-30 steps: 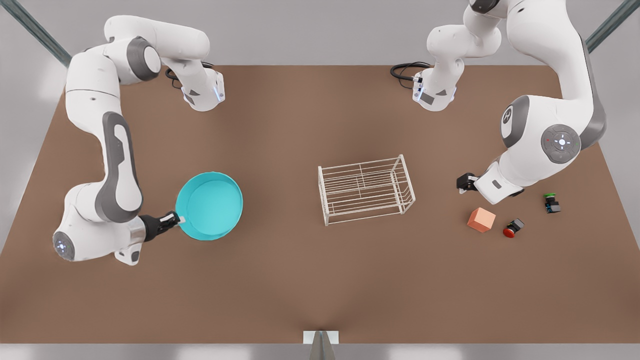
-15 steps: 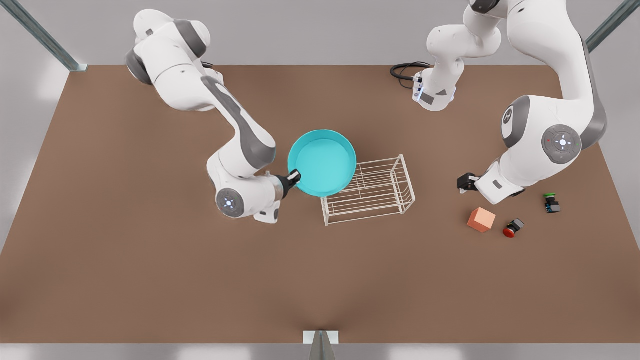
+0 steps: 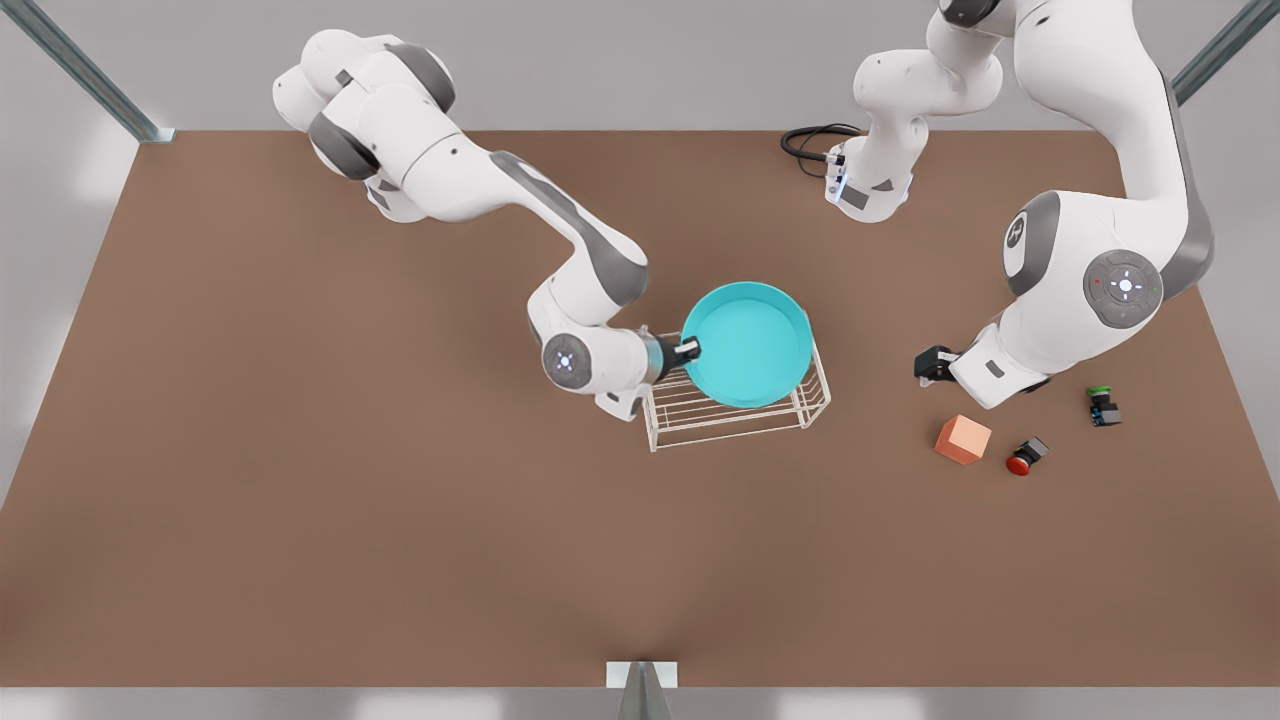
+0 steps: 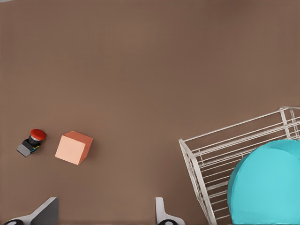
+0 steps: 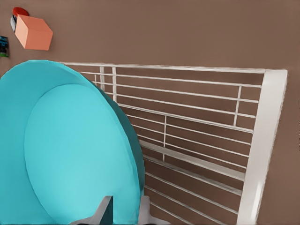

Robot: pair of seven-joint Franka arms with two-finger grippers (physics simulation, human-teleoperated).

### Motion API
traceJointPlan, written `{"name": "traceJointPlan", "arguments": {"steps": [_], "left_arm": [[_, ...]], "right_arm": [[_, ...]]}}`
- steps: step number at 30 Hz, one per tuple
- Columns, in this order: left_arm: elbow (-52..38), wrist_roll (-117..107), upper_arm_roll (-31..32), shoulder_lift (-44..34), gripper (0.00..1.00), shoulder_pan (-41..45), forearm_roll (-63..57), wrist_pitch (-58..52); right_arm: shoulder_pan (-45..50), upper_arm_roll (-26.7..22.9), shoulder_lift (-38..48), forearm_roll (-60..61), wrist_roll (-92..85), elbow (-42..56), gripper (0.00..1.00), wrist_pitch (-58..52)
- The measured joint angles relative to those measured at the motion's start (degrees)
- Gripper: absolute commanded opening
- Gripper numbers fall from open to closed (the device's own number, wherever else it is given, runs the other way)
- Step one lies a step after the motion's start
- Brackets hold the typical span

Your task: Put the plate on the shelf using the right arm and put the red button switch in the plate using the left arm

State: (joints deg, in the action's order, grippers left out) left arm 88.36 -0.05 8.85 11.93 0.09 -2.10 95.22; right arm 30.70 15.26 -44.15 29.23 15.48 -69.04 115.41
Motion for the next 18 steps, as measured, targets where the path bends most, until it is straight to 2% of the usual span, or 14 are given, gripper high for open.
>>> {"name": "traceJointPlan", "arguments": {"steps": [3,6,10,11,14,18], "left_arm": [[0.0,0.0,0.0,0.0,1.0,0.0,0.0,-0.01],[0.0,0.01,0.0,0.0,1.0,0.0,0.0,0.0],[1.91,2.66,-0.17,-0.34,1.0,-0.46,0.18,2.07],[3.8,4.53,-0.24,-0.03,1.0,-1.74,0.35,3.57],[5.88,12.05,-0.33,4.28,1.0,-7.38,2.21,9.03],[6.16,22.83,-0.33,9.72,1.0,-11.14,3.77,16.2]], "right_arm": [[-5.82,-0.3,9.97,-0.03,2.75,-3.19,1.0,-0.18],[-17.6,-0.89,18.81,-2.67,5.06,-1.91,1.0,-8.0],[-31.23,-1.39,17.51,-21.23,2.57,1.82,1.0,-18.9],[-33.83,-1.43,16.5,-25.46,1.27,1.27,0.95,-20.52],[-39.88,-1.45,17.54,-33.84,-2.9,-9.13,1.0,-20.48],[-42.52,-1.52,17.85,-38.69,-8.18,-11.91,1.0,-18.84]]}}
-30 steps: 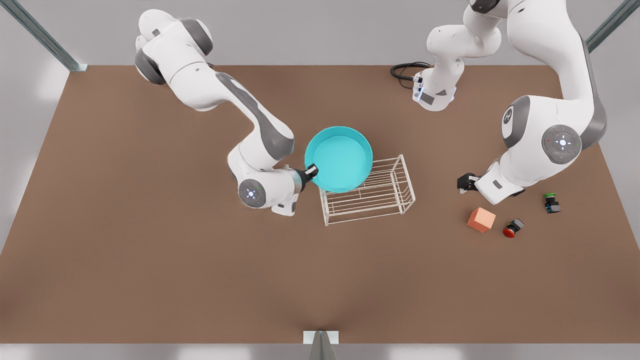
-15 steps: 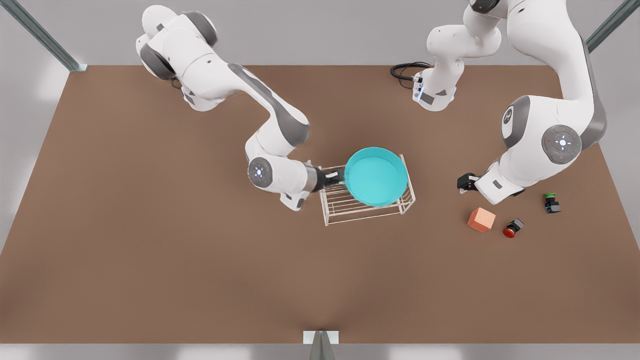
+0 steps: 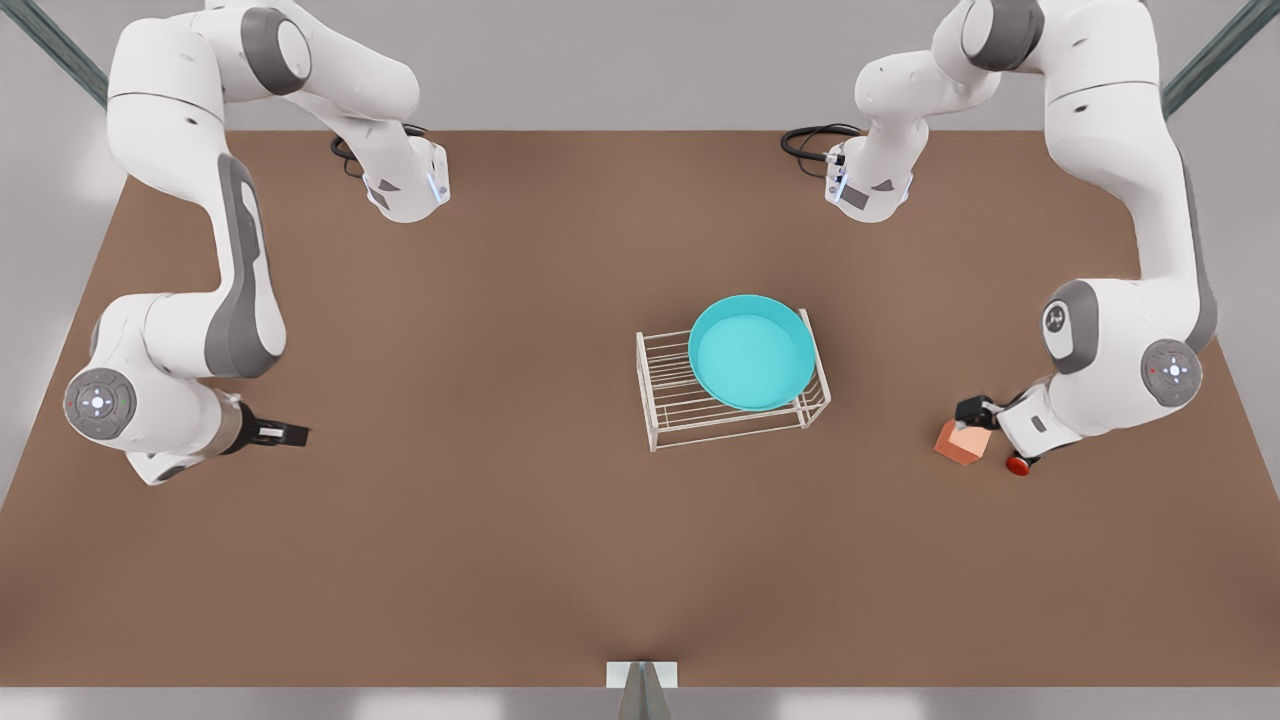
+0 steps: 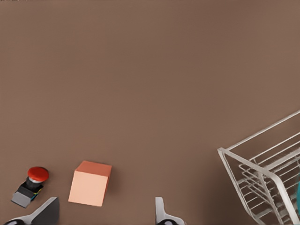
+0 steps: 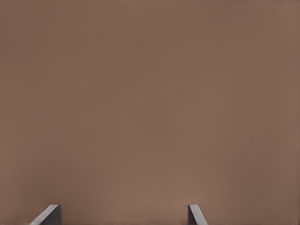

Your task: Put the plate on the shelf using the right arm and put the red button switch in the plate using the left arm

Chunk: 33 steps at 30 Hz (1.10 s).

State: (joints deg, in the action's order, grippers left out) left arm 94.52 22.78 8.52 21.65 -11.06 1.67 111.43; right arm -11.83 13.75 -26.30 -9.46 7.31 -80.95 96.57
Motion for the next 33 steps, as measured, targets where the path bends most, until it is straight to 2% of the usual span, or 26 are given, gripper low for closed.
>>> {"name": "traceJointPlan", "arguments": {"steps": [4,12,15,18,20,33], "left_arm": [[0.5,12.68,0.0,6.2,1.0,-6.13,2.99,7.18],[0.99,35.82,-0.44,10.28,1.0,-11.04,5.14,16.42],[1.6,41.58,-0.75,10.74,1.0,-11.06,3.08,18.95],[10.3,46.0,-1.53,8.1,1.0,-11.61,1.99,22.83],[12.65,48.28,-1.82,7.55,1.0,-12.77,1.74,25.29],[16.05,58.07,-3.51,11.48,1.0,-14.41,3.12,37.58]], "right_arm": [[-0.7,-0.05,-0.13,-1.68,-4.29,-0.02,1.0,0.88],[-0.74,-0.05,-0.23,-2.24,-10.52,0.06,1.0,1.56],[-0.69,-0.05,-0.24,-2.07,-12.21,0.06,1.0,1.63],[-0.7,-0.05,-0.27,-1.88,-13.64,0.06,1.0,1.65],[-0.69,-0.05,-0.27,-1.87,-14.46,0.06,1.0,1.64],[-0.61,-0.05,-0.29,-1.92,-18.02,0.06,1.0,1.7]]}}
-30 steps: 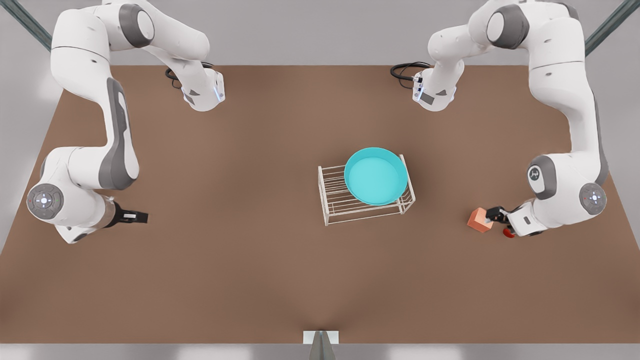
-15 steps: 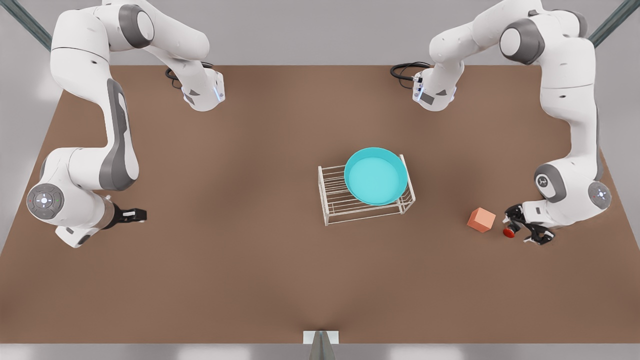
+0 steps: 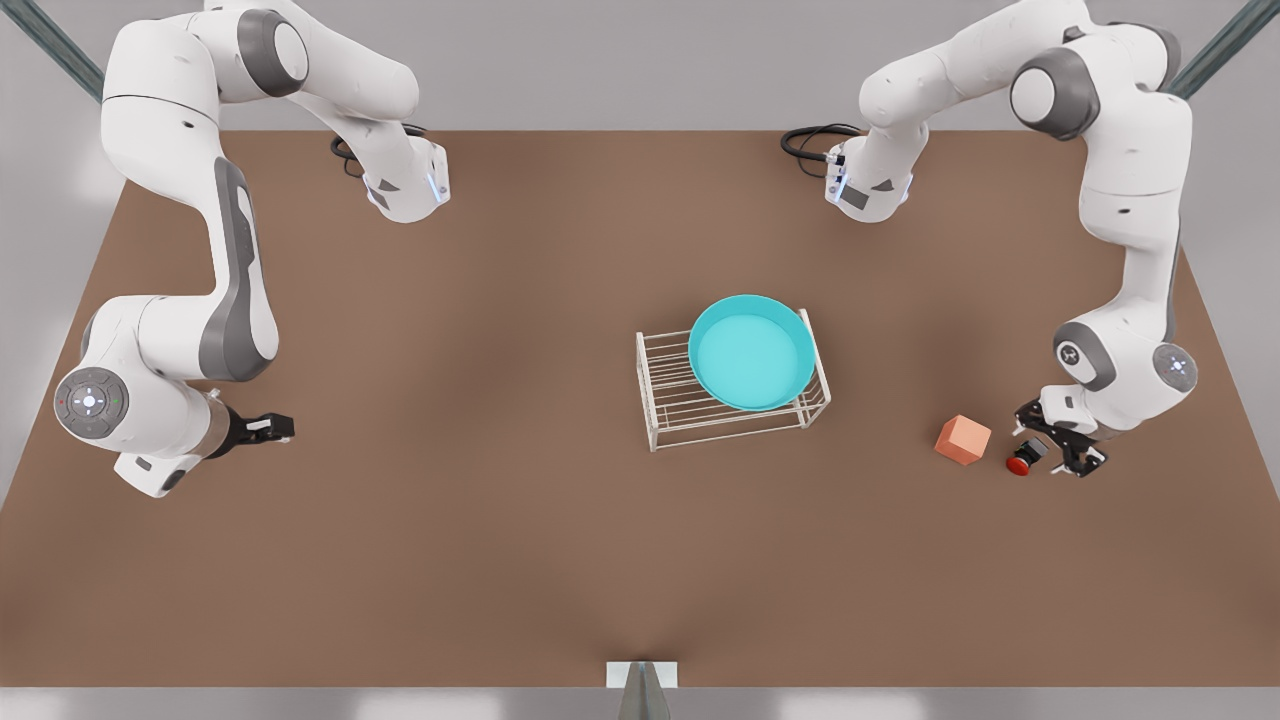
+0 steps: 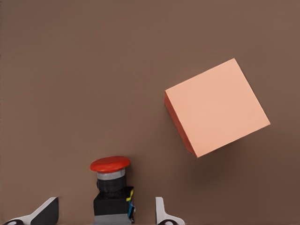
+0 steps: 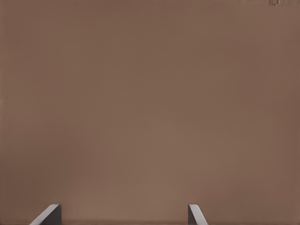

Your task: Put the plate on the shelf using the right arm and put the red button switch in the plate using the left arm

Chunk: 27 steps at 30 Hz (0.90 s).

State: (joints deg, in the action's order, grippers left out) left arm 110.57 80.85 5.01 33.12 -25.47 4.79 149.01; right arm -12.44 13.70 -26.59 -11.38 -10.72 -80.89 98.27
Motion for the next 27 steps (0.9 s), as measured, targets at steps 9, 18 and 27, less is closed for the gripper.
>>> {"name": "traceJointPlan", "arguments": {"steps": [9,18,27], "left_arm": [[2.71,3.9,0.23,2.88,0.7,-1.38,1.32,7.04],[2.07,5.38,1.47,-0.93,0.17,-0.83,1.83,10.55],[-18.94,-16.5,13.34,-9.86,0.17,16.71,-0.49,-15.45]], "right_arm": [[0.03,0.0,0.0,0.0,-1.25,0.0,1.0,-0.03],[0.12,0.0,0.02,-0.02,-1.98,0.09,1.0,-0.03],[0.13,0.0,-0.03,0.13,-2.39,0.09,1.0,0.0]]}}
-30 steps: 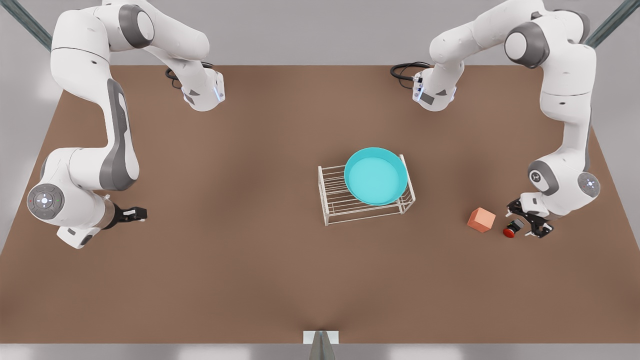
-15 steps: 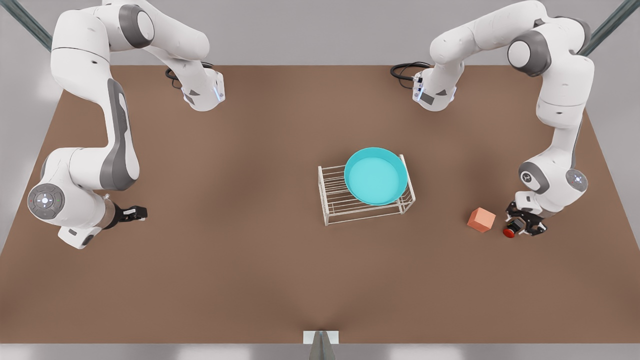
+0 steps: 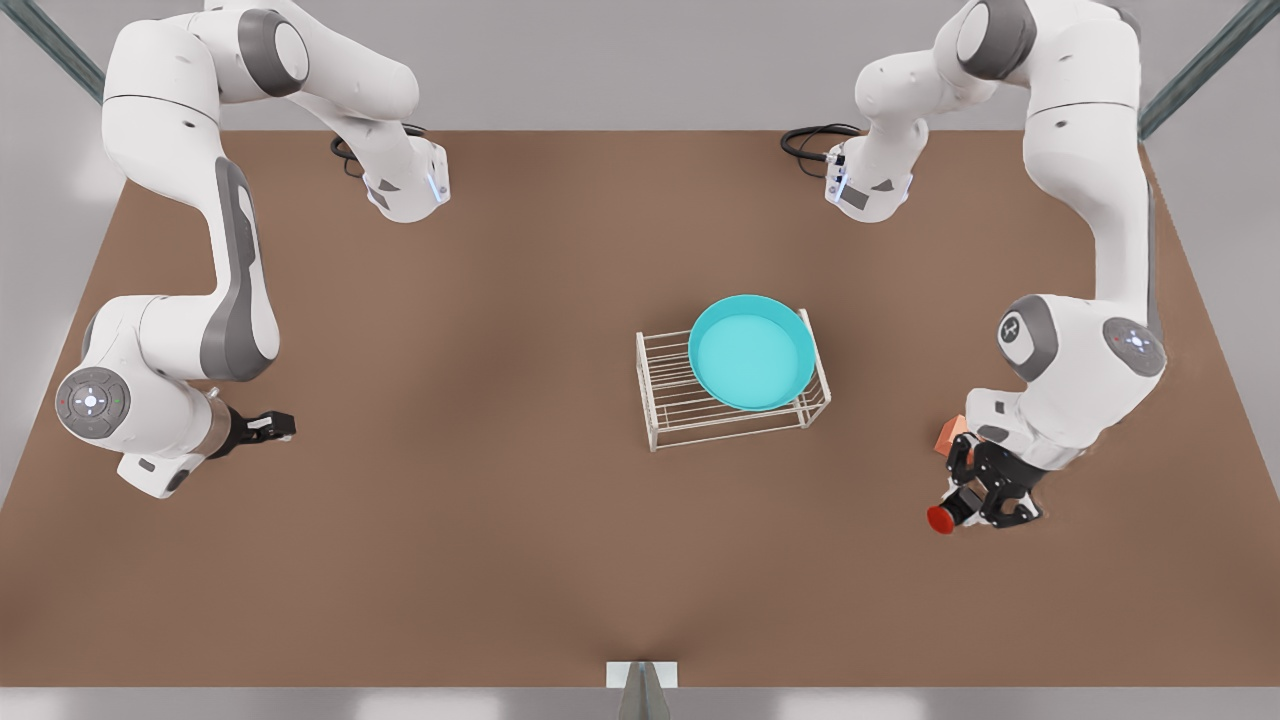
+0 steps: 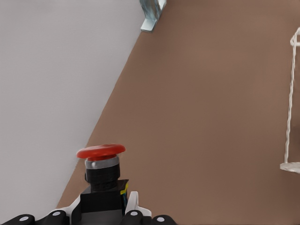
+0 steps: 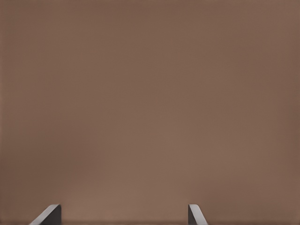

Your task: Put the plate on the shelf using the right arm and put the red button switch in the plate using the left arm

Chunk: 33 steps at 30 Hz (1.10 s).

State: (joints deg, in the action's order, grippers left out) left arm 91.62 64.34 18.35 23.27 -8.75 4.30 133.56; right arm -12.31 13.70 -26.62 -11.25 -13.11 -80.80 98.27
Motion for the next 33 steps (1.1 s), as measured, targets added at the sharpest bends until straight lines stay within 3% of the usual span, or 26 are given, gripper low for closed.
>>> {"name": "traceJointPlan", "arguments": {"steps": [3,7,10,16,25,26,27,28,33], "left_arm": [[-2.07,-13.81,10.05,-0.41,0.17,1.83,-0.76,-8.17],[-8.21,-32.01,17.86,-0.51,0.17,3.56,-3.14,-17.37],[-6.97,-44.12,22.96,-1.83,0.17,4.53,-6.93,-23.56],[0.89,-63.05,23.9,-3.15,0.17,7.25,-16.06,-29.12],[9.34,-80.75,23.83,-3.27,0.18,6.42,-20.11,-26.3],[10.11,-82.27,23.79,-3.13,0.24,6.43,-20.44,-25.71],[10.83,-83.64,23.71,-3.03,0.74,6.41,-20.59,-25.08],[11.4,-84.89,23.66,-2.99,1.0,6.42,-20.97,-24.51],[11.4,-90.04,23.59,-3.4,1.0,6.09,-22.06,-23.01]], "right_arm": [[0.03,0.0,0.0,0.03,-0.09,0.0,1.0,0.0],[0.07,0.07,0.0,0.04,-0.18,0.0,1.0,-0.05],[0.01,0.08,0.0,0.04,-0.24,0.0,1.0,-0.04],[0.09,0.09,0.0,-0.03,-0.31,0.17,1.0,-0.01],[0.07,0.09,0.0,0.03,-0.39,0.18,1.0,-0.04],[0.08,0.09,0.0,-0.01,-0.4,0.18,1.0,-0.01],[0.08,0.09,0.0,-0.03,-0.4,0.18,1.0,0.01],[0.09,0.09,0.0,-0.05,-0.41,0.18,1.0,0.02],[0.08,0.12,0.0,0.01,-0.44,0.18,1.0,0.01]]}}
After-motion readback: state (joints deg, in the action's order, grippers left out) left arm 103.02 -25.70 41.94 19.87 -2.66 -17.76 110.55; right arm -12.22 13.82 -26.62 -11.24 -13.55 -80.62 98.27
